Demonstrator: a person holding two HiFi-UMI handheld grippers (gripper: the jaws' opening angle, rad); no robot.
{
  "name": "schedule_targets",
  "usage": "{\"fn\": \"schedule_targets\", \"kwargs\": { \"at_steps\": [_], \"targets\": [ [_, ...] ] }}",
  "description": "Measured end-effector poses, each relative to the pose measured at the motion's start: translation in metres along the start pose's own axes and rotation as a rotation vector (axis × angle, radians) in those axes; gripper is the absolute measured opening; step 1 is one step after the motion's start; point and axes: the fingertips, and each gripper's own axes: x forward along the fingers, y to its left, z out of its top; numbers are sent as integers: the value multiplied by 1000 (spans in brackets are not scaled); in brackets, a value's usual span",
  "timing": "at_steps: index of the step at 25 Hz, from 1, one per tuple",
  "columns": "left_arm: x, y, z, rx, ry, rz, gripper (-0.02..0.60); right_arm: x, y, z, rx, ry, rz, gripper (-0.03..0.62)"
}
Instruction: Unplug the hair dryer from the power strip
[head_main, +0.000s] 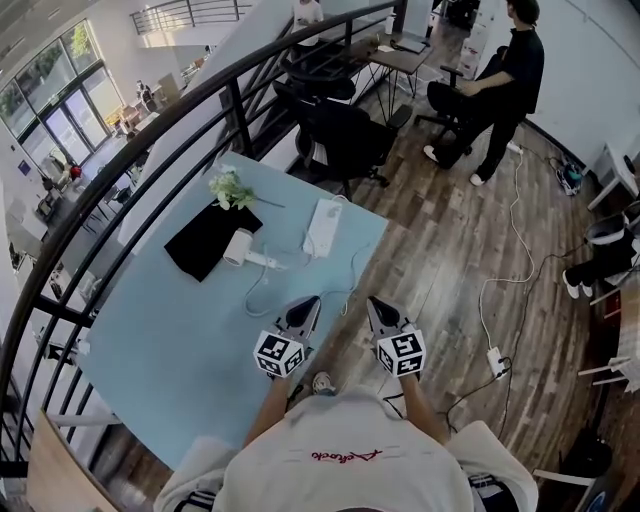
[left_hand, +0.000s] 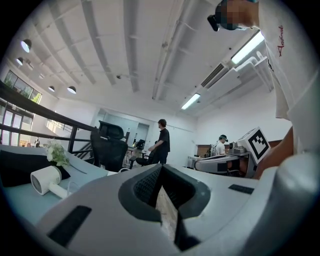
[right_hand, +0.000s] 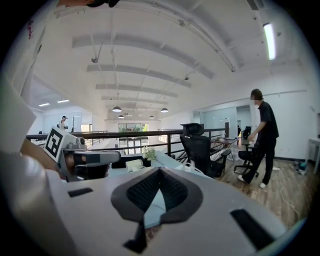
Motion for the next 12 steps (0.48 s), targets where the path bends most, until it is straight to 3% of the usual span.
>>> {"fn": "schedule_targets", "kwargs": {
  "at_steps": [12],
  "targets": [
    [6,21,6,-41,-27,-8,8,24,4,12,-18,-1,-5,17]
  ]
}}
